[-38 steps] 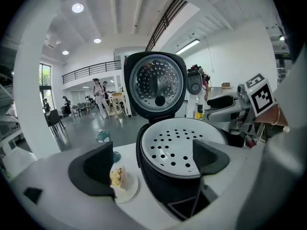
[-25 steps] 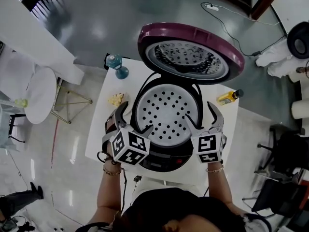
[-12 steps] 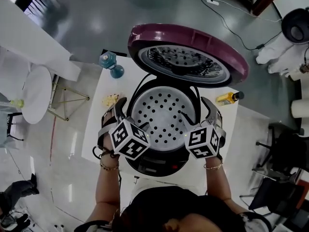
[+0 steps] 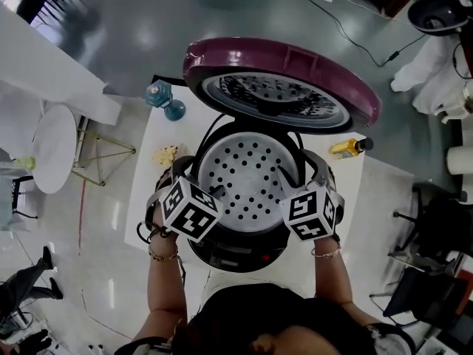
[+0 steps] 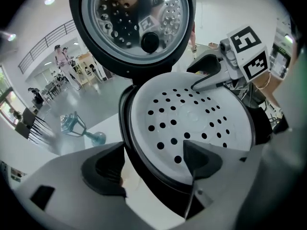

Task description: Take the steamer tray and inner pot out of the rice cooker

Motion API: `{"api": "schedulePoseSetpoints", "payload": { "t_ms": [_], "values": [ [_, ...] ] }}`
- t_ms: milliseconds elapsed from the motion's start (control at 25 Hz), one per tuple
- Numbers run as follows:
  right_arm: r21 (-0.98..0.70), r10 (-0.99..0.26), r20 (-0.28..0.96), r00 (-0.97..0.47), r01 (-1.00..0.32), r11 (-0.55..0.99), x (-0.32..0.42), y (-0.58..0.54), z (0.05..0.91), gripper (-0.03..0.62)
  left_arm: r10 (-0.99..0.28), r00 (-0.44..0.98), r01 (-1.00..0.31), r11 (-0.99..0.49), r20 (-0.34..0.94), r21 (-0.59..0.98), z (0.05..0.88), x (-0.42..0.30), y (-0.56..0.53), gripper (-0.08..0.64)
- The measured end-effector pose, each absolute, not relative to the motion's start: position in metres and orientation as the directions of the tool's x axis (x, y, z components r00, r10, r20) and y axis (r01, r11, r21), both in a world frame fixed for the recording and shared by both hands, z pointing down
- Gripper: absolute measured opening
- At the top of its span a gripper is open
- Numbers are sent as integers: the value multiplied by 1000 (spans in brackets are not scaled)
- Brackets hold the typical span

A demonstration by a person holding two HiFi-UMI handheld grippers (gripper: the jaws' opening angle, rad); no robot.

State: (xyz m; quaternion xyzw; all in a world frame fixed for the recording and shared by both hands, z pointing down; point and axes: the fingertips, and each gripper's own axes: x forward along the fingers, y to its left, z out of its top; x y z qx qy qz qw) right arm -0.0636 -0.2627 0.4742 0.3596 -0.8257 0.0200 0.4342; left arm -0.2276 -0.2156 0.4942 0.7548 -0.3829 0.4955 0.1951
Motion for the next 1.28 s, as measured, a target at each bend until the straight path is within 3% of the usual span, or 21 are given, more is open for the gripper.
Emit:
{"api": "schedulePoseSetpoints", "payload": {
  "t_ms": [160,240,280,720,1280],
  "values": [
    [283,-595,707,-382,-619,733,-66,-263,467,222,-425,183,-817,-568,886,-104,487,-236,-223,271],
    [280,-608,686,-400,-626,728,-70,-261,461,116,-438,161,-824,-554,885,-124,485,-239,-226,239],
    [279,-616,677,-402,-635,721,-70,-260,459,109,-442,151,-824,-550,884,-135,485,-239,-226,228],
    [213,-688,525,-502,-705,677,-73,-253,417,100,-516,108,-818,-532,850,-219,458,-238,-223,135],
    [180,-791,352,-501,-793,582,-47,-217,349,63,-663,134,-816,-496,736,-298,389,-216,-194,117]
  ]
}}
